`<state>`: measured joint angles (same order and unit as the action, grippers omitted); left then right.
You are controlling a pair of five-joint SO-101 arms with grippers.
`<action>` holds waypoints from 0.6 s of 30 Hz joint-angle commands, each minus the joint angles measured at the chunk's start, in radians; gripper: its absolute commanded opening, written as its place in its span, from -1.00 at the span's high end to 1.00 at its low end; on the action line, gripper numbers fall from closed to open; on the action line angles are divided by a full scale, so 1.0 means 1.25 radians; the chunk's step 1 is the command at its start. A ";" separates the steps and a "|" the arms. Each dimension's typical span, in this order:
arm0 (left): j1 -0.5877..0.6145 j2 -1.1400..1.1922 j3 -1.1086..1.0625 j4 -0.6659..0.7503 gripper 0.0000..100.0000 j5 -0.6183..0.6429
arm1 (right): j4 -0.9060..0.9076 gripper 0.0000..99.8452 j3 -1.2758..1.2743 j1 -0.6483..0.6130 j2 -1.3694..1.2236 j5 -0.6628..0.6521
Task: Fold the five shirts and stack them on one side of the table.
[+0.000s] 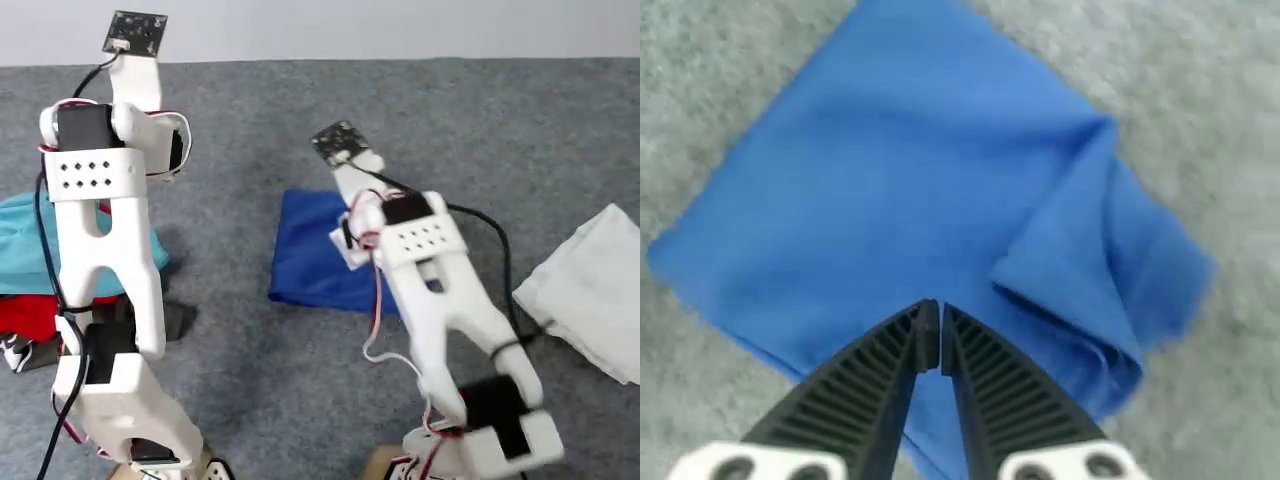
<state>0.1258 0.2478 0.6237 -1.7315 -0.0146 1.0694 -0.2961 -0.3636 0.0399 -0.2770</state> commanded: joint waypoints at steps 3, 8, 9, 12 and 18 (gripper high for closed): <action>0.005 -0.045 0.003 0.004 0.99 0.009 | -0.013 0.98 0.160 -0.017 -0.143 0.001; 0.005 -0.045 0.003 0.002 0.99 0.009 | -0.009 0.98 0.301 0.107 -0.296 -0.032; 0.005 -0.045 0.003 0.002 0.99 0.009 | -0.009 0.98 0.338 0.134 -0.326 -0.058; 0.005 -0.045 0.003 0.002 0.99 0.009 | -0.004 0.98 0.453 0.197 -0.402 -0.106; 0.002 -0.044 0.002 0.002 0.99 0.009 | 0.136 0.98 0.703 0.228 -0.478 -0.142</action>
<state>0.1304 0.2478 0.6237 -1.7315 -0.0115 1.1431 0.4035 -0.0829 -0.5631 -0.4365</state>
